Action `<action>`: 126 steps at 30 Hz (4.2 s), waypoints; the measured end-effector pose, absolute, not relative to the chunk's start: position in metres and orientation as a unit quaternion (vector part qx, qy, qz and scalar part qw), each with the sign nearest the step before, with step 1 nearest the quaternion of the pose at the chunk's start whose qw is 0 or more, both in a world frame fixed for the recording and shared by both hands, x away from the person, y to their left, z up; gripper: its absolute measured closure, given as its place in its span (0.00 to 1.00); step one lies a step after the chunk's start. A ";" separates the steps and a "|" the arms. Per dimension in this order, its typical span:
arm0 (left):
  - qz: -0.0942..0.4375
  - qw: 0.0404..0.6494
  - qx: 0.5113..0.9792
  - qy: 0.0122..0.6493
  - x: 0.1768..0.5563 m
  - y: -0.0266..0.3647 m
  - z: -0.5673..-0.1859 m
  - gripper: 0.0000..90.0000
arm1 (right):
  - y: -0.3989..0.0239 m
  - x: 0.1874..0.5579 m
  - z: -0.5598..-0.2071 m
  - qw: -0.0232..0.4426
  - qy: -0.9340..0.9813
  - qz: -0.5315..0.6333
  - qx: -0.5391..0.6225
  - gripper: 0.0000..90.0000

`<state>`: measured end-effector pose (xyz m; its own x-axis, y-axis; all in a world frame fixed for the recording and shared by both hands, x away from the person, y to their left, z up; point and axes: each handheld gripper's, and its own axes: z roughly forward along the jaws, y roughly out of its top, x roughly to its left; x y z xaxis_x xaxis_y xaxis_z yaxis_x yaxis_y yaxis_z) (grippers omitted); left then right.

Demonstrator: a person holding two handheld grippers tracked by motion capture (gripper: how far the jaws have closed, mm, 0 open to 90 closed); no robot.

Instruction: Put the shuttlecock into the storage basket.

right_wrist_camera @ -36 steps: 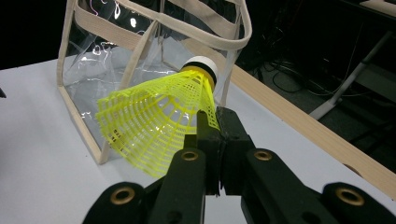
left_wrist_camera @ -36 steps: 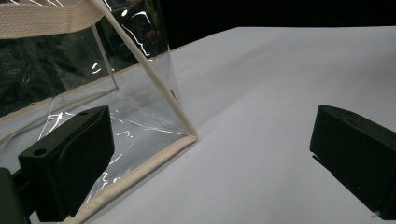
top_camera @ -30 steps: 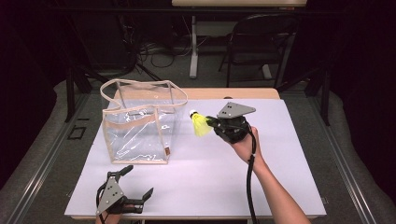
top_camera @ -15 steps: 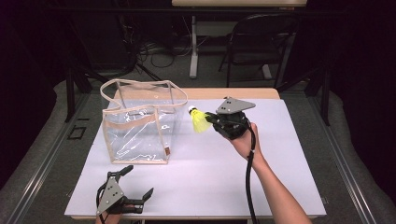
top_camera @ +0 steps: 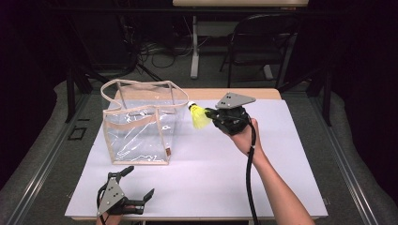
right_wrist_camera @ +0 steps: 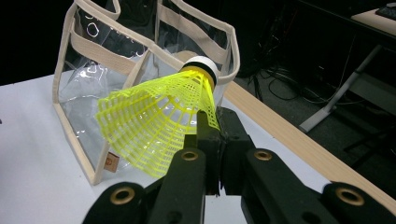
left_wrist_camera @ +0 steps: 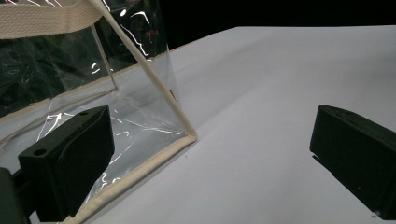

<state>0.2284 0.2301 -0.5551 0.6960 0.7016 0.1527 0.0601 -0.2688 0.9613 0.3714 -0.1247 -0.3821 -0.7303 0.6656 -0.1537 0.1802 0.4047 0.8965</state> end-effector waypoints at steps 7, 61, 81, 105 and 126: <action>0.293 0.548 0.740 0.257 0.228 0.230 -0.555 0.00 | -0.123 0.374 -0.378 0.258 0.798 0.476 0.266 0.99; 0.290 0.552 0.739 0.256 0.228 0.231 -0.555 0.00 | -0.093 0.413 -0.348 0.261 0.794 0.471 0.281 0.99; 0.288 0.555 0.738 0.256 0.228 0.230 -0.555 0.00 | -0.080 0.423 -0.342 0.264 0.792 0.469 0.289 0.99; 0.288 0.555 0.737 0.257 0.228 0.231 -0.555 0.00 | -0.068 0.438 -0.342 0.263 0.788 0.466 0.304 0.99; 0.288 0.557 0.736 0.256 0.228 0.231 -0.555 0.00 | -0.048 0.450 -0.350 0.261 0.788 0.456 0.321 0.99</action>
